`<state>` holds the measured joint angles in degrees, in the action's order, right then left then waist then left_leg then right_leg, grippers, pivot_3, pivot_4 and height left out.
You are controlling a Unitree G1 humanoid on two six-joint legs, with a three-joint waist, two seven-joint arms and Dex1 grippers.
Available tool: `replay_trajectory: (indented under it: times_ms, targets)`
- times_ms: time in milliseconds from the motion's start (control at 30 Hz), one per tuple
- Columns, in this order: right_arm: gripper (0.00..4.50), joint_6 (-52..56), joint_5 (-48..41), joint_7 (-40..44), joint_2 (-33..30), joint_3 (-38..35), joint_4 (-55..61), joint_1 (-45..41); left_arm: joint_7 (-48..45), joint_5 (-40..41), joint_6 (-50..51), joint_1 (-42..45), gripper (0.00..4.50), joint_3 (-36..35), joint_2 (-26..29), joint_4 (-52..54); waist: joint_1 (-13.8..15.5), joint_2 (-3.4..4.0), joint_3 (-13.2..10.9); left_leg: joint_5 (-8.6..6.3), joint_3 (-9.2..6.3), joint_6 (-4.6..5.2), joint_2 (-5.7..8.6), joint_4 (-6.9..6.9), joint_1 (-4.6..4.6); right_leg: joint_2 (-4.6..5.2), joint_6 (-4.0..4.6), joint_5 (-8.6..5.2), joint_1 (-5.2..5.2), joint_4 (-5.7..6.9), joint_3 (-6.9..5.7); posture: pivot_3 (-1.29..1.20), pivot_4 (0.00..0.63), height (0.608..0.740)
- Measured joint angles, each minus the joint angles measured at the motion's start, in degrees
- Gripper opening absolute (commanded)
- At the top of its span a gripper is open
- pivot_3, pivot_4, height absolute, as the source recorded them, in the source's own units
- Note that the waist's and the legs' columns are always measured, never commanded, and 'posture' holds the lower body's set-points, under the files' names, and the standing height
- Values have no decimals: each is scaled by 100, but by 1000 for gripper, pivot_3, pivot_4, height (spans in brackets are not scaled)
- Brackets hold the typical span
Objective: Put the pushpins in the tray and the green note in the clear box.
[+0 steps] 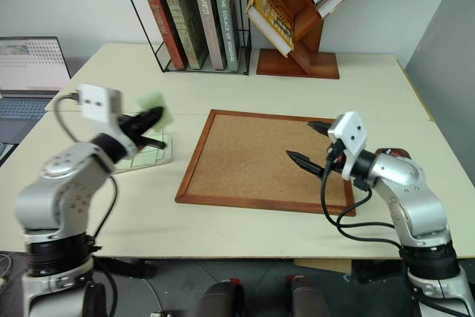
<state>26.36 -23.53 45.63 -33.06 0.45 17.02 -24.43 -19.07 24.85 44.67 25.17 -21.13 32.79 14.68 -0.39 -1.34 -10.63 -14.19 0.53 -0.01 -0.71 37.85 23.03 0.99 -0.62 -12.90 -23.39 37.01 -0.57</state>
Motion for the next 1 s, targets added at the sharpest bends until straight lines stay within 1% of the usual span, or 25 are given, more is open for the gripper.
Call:
replay_trajectory:
  times_ms: [33, 100, 233, 367, 433, 467, 500, 567, 600, 633, 733, 767, 833, 867, 1000]
  targets:
    - [4456, 44, -36, 84, 27, 103, -47, -144, 71, -53, 15, -93, 0, -114, 147, -12, 1, -1, -1, 0, 2, 0, 2, -2, 0, 4, 1, 0, 0, -2, 1, 0, 150, 740]
    - [4456, 73, -54, 231, 76, 278, -168, -327, 217, -164, 63, -235, 0, -293, 266, -128, 25, -2, -1, 0, 1, 0, 6, -3, 1, 11, 1, -1, 0, -3, 1, 0, 150, 740]
    - [4456, 84, -26, 420, 258, 616, -418, -588, 409, -299, 119, -237, 0, -350, 268, -630, 68, -8, -4, 0, -5, 0, 9, 1, 6, 16, 1, -1, -1, -3, -3, 0, 150, 740]
    - [4456, 84, 35, 557, 289, 907, -458, -596, 571, -407, 93, -168, 0, -347, 195, -1093, 63, -10, -4, 0, -3, -1, 7, 1, 7, 19, 2, 0, -3, -1, -2, 0, 150, 740]
    - [4500, 84, 82, 554, 290, 963, -458, -597, 601, -449, 82, -152, 406, -341, 155, -1205, 59, -10, -4, 0, -3, -1, 6, 0, 8, 19, 2, 0, -4, -1, -3, 0, 150, 740]
    - [4500, 84, 102, 554, 290, 990, -458, -596, 603, -456, 79, -138, 484, -338, 131, -1249, 58, -10, -4, 0, -3, -1, 5, -1, 8, 19, 2, 0, -5, -1, -4, 0, 150, 740]
    - [4500, 84, 144, 553, 290, 1009, -452, -596, 605, -464, 70, -113, 690, -325, 105, -1284, 58, -10, -4, 0, -3, -1, 5, -1, 8, 19, 2, 0, -5, 0, -4, 0, 150, 740]
    - [4500, 89, 196, 550, 290, 1033, -439, -596, 606, -476, 43, -80, 1243, -288, 92, -1308, 56, -10, -4, 0, -3, -1, 5, -1, 8, 19, 3, 0, -5, 0, -3, 0, 150, 740]
    - [4500, 115, 203, 548, 290, 1045, -427, -596, 603, -485, 7, -67, 1416, -275, 92, -1308, 48, -10, -4, 0, -2, -1, 5, -1, 8, 21, 3, 0, -5, 0, -3, 0, 150, 740]
    - [4500, 155, 204, 547, 289, 1046, -421, -596, 604, -490, -6, -56, 1482, -274, 92, -1308, 43, -10, -4, 0, -2, -1, 5, -1, 7, 21, 3, 0, -5, 1, -3, 0, 150, 740]
    - [4500, 224, 205, 550, 273, 1048, -345, -596, 614, -536, -5, -43, 2078, -203, 93, -1308, 44, -10, -4, 0, -2, -1, 5, -1, 8, 22, 3, 0, -6, 1, -4, 0, 150, 740]
    - [4500, 244, 206, 550, 272, 1050, -333, -596, 621, -552, -4, -41, 2182, -173, 92, -1308, 43, -10, -4, 0, -2, -1, 5, 0, 8, 22, 3, 0, -6, 1, -3, 0, 150, 740]
    - [4500, 292, 210, 550, 268, 1056, -324, -596, 661, -577, 6, -25, 2627, -166, 82, -1307, 42, -10, -4, 0, -1, -1, 5, 0, 8, 22, 3, 1, -6, 1, -3, 0, 150, 740]
    - [4500, 304, 215, 549, 268, 1058, -324, -596, 689, -591, 5, -13, 2748, -163, 82, -1304, 43, -10, -4, 0, -2, -1, 5, 0, 8, 22, 3, 1, -6, 1, -3, 0, 150, 740]
    - [4500, 314, 252, 519, 267, 1060, -322, -595, 684, -680, -164, -3, 2748, 15, 75, -1153, 48, -10, -4, 0, -1, -1, 6, 0, 9, 24, 3, 1, -6, 1, -3, 0, 150, 740]
